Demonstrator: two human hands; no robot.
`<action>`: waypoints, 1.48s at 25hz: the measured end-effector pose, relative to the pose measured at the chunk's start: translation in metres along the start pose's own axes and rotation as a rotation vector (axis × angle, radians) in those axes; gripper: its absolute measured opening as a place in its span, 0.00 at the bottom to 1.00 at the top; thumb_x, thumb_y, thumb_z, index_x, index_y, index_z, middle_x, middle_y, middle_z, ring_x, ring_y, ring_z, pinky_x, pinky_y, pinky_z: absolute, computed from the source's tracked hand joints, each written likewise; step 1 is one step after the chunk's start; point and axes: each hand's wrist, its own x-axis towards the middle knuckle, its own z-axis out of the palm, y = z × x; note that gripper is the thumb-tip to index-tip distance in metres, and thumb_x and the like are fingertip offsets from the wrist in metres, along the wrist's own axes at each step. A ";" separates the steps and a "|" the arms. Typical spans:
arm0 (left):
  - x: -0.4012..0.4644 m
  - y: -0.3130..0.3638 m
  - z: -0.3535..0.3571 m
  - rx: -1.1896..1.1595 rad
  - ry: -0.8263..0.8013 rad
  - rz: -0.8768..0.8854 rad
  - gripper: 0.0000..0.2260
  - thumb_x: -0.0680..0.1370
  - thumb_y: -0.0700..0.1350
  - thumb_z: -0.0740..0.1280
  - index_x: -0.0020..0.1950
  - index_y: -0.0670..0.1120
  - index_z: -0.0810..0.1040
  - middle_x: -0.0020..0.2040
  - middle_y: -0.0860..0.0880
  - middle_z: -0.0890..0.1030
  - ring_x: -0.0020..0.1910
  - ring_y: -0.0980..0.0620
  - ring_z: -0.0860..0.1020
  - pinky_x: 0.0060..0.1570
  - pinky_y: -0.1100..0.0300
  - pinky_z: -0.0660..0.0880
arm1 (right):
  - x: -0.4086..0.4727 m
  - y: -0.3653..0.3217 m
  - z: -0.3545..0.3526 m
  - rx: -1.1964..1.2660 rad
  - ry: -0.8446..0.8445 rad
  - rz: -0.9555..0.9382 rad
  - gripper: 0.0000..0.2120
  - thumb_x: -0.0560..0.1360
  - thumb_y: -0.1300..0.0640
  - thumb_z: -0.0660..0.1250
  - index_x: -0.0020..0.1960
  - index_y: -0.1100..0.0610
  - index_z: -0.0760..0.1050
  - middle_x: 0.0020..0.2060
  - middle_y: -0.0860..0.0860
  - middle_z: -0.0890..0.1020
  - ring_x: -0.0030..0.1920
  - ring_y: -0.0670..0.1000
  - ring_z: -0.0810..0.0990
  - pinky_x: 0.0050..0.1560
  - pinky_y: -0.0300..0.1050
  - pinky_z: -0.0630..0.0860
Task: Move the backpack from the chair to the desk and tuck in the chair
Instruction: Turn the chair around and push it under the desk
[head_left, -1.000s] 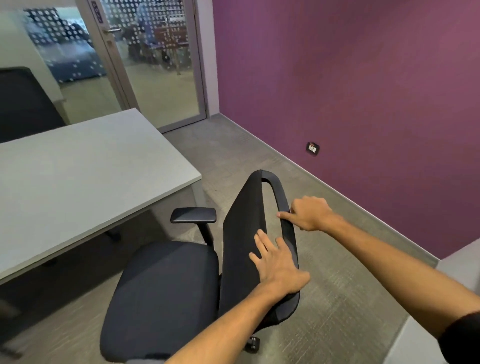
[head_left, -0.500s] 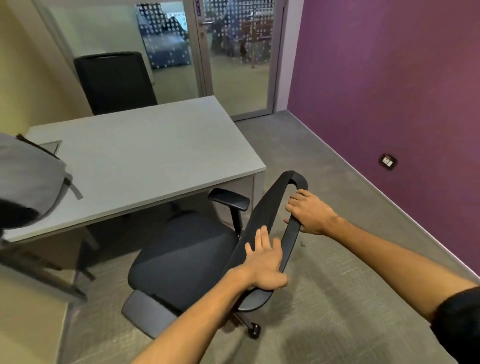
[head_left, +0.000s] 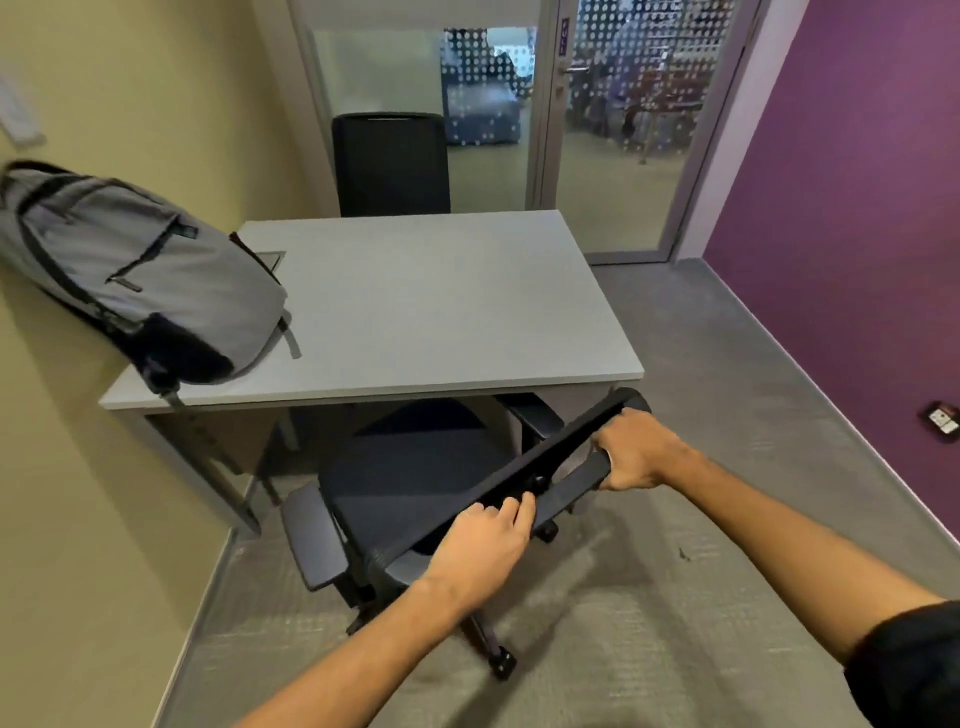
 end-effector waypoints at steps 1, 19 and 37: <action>-0.003 -0.013 -0.001 -0.008 0.009 -0.005 0.32 0.63 0.45 0.77 0.65 0.39 0.75 0.41 0.47 0.82 0.28 0.50 0.79 0.26 0.59 0.70 | 0.006 -0.004 0.003 0.014 0.032 0.003 0.20 0.65 0.35 0.66 0.29 0.51 0.68 0.26 0.48 0.75 0.29 0.53 0.74 0.37 0.44 0.66; -0.041 -0.215 -0.002 -0.109 -0.174 -0.515 0.09 0.73 0.51 0.65 0.44 0.47 0.79 0.42 0.48 0.82 0.44 0.46 0.82 0.40 0.56 0.70 | 0.124 -0.133 -0.026 0.214 0.140 -0.030 0.36 0.66 0.19 0.52 0.30 0.54 0.65 0.25 0.48 0.70 0.26 0.48 0.68 0.34 0.44 0.66; -0.006 -0.369 0.027 -0.181 -0.121 -0.434 0.12 0.67 0.48 0.64 0.46 0.46 0.82 0.34 0.49 0.76 0.37 0.45 0.77 0.38 0.56 0.70 | 0.241 -0.171 -0.055 0.201 0.108 0.141 0.35 0.64 0.18 0.51 0.26 0.51 0.61 0.22 0.46 0.66 0.24 0.47 0.65 0.29 0.43 0.61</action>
